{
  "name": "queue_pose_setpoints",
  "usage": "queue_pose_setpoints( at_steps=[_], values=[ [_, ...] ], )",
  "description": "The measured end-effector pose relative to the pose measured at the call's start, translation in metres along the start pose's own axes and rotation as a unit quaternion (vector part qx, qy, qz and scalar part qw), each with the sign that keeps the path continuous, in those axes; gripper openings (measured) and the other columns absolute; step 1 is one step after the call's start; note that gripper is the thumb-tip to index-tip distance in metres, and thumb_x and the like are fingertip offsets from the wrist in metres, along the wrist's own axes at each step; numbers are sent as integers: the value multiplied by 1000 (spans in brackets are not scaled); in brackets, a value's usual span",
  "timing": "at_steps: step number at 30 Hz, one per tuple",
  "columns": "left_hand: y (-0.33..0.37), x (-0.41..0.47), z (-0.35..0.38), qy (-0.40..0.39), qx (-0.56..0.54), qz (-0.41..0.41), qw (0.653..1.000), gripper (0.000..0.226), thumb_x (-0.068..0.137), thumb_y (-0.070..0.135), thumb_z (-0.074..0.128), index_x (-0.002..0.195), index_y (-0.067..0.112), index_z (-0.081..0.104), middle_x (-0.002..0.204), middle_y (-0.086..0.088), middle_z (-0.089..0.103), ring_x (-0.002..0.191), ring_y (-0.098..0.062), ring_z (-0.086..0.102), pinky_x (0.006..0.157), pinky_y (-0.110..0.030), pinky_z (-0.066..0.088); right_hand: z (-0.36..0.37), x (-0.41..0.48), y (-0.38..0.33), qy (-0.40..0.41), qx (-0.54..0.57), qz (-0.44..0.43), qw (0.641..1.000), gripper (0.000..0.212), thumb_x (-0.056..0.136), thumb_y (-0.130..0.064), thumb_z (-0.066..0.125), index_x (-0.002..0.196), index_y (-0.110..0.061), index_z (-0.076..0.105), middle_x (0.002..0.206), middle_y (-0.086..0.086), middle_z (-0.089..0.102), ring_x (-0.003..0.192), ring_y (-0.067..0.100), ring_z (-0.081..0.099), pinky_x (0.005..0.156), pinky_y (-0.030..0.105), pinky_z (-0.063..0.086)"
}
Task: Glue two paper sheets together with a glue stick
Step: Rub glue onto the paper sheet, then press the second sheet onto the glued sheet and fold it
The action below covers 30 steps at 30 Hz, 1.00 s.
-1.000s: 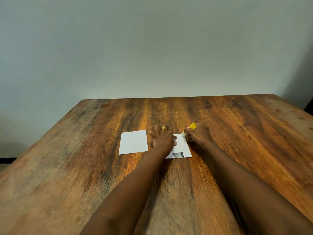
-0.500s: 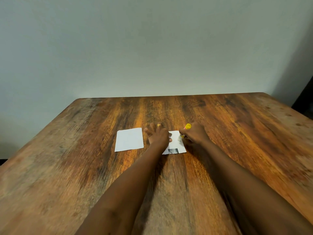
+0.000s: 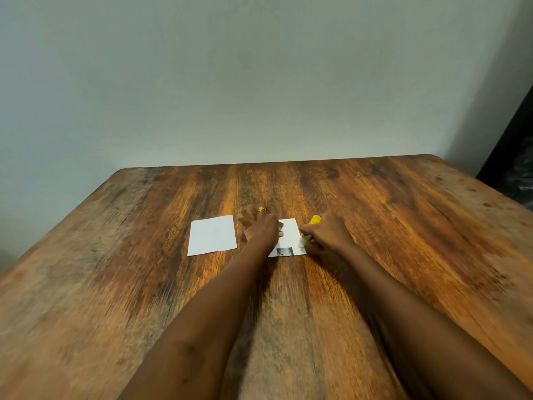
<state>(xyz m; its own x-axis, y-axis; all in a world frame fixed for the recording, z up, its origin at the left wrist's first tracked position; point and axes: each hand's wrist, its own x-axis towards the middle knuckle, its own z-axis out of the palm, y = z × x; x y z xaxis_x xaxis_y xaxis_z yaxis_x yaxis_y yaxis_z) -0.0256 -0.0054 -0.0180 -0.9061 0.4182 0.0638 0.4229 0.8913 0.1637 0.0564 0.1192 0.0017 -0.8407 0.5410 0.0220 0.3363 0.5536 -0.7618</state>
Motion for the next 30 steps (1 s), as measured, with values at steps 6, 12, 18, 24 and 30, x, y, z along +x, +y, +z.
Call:
queue_pose_setpoints(
  at_steps=[6,12,18,24,30],
  values=[
    [0,3,1,-7,-9,10,1000,41,91,29,56,132,24,56,148,-9,35,139,-35,20,112,-52,18,-4,-7,0,-9,10,17,1000,27,68,-22,70,51,-12,53,50,2,55,45,14,51,43,24,39],
    [-1,4,2,-10,-4,20,1000,41,93,27,54,134,21,54,147,-10,37,139,-33,24,113,-51,21,-8,-14,3,-29,65,12,997,22,70,-15,68,53,-9,56,50,5,54,40,13,49,38,20,38],
    [0,0,2,8,7,22,1000,38,93,28,53,131,20,57,140,-8,40,133,-32,23,109,-49,24,-13,-19,7,-1,238,58,969,16,64,-6,67,51,-8,58,50,11,54,47,21,51,46,28,52],
    [4,-3,-1,25,6,20,999,35,95,23,48,127,18,61,135,-5,51,128,-30,28,103,-47,27,-30,-21,22,33,439,97,893,26,63,18,58,66,-6,68,71,18,64,59,28,61,65,49,59],
    [6,-7,0,20,-14,32,999,36,96,17,46,130,17,57,135,-8,52,131,-32,32,107,-50,29,-32,-17,44,139,452,16,881,41,72,12,67,103,-14,64,93,0,66,74,7,63,56,12,54]
  ],
)
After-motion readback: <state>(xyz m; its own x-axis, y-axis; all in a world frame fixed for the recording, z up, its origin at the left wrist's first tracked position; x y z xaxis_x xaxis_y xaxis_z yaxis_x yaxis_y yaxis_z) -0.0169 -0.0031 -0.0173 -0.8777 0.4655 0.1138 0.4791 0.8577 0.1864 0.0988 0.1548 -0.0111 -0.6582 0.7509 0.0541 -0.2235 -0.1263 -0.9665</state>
